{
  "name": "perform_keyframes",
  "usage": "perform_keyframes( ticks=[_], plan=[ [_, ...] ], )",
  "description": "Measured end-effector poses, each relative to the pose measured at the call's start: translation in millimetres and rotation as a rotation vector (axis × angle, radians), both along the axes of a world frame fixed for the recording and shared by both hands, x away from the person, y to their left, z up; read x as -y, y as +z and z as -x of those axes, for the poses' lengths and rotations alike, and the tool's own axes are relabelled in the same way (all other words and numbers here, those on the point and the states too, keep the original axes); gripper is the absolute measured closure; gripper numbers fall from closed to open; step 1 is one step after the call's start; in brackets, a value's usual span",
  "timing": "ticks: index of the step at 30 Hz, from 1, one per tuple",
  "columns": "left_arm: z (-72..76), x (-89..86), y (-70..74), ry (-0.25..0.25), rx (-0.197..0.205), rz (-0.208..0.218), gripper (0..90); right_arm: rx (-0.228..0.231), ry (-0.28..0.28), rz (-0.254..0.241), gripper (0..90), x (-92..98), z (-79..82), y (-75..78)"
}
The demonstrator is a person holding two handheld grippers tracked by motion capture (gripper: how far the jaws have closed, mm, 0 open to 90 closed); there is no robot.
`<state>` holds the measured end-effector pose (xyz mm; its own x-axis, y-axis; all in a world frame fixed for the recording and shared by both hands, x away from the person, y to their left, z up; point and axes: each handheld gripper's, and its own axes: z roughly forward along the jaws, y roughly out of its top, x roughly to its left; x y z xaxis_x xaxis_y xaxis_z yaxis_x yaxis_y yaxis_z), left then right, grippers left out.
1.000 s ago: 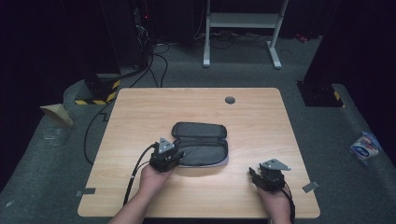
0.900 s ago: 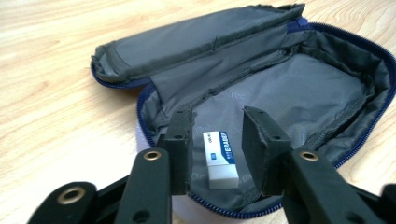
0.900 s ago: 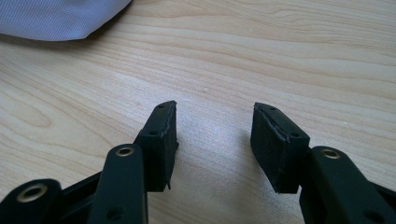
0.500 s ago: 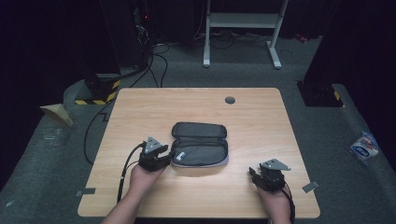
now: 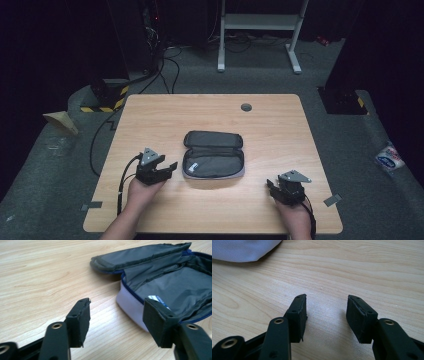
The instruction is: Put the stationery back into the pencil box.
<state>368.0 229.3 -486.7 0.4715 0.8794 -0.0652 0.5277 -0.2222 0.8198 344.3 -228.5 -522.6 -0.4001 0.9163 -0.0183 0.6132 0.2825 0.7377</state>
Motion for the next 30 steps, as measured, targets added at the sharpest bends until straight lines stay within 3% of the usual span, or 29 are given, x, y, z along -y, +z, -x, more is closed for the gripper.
perform_keyframes(
  ticks=[4,10,13,16,20,22,23,30],
  plan=[
    [-2.0,-11.7,-6.6,-0.015,-0.046,0.016,29.8,-0.002,-0.002,-0.002,50.6,0.0,0.0,0.0],
    [0.8,-36.4,-21.0,0.017,-0.090,-0.071,18.0,0.000,-0.002,0.000,50.5,0.0,0.0,0.0],
    [3.0,-50.7,-29.5,0.040,-0.113,-0.145,14.6,0.000,-0.002,0.000,50.5,0.0,0.0,0.0],
    [8.5,-63.8,-36.9,0.051,-0.150,-0.166,12.2,0.000,-0.002,0.001,50.5,-0.1,0.1,0.0],
    [19.5,-73.9,-42.2,0.056,-0.114,-0.134,9.0,0.001,-0.004,0.001,50.5,-0.2,0.2,0.0],
    [22.1,-74.1,-42.4,0.048,-0.099,-0.133,10.6,0.001,-0.004,0.002,50.4,-0.2,0.2,0.0],
    [24.2,-72.5,-42.9,0.042,-0.084,-0.128,16.0,0.000,-0.005,0.001,50.4,-0.2,0.3,0.0],
    [24.9,-71.3,-42.8,0.047,-0.089,-0.125,16.1,0.002,0.000,0.002,50.1,-0.1,-0.6,-0.1]
  ],
)
